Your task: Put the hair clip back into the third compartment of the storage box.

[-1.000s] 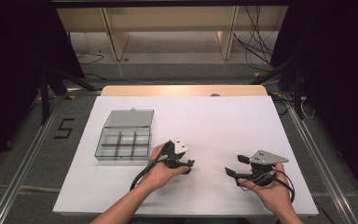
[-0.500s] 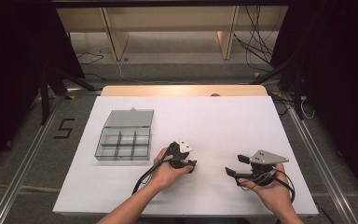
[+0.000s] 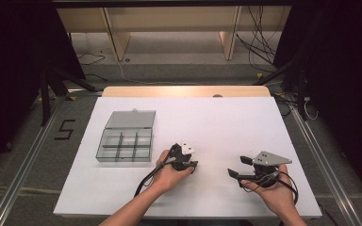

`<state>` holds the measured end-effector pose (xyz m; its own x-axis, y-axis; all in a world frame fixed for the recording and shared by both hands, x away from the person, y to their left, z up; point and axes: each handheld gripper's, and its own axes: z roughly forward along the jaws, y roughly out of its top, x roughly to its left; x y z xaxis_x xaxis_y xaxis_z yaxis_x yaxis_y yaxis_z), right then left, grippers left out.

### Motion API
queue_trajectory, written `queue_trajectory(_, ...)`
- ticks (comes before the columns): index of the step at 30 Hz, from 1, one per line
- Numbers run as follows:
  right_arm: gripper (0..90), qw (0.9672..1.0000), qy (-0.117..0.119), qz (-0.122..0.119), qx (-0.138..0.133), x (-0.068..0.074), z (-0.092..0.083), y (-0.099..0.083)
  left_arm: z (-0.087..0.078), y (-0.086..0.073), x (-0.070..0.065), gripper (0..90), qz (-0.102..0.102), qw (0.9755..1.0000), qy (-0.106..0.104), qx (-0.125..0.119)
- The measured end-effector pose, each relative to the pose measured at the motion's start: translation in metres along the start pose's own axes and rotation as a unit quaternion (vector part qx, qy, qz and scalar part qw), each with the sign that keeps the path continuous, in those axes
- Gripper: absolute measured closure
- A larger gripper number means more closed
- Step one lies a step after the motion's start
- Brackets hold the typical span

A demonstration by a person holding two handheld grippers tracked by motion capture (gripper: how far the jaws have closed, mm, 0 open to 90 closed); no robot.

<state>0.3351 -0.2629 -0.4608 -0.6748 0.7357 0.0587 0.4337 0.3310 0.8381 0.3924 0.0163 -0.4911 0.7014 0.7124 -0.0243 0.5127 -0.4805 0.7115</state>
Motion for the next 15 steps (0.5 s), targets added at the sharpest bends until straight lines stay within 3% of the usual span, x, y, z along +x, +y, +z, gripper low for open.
queue_trajectory(6,29.2,1.0,0.001,-0.001,0.0,-0.0003,0.0001,-0.0003,-0.0005,-0.0004,0.0014,71.0,-0.009,1.0,0.001,0.001)
queue_trajectory(15,29.2,1.0,-0.001,0.001,0.002,-0.002,-0.0003,-0.0009,-0.0008,-0.0005,0.0023,79.1,-0.006,1.0,0.006,0.002)
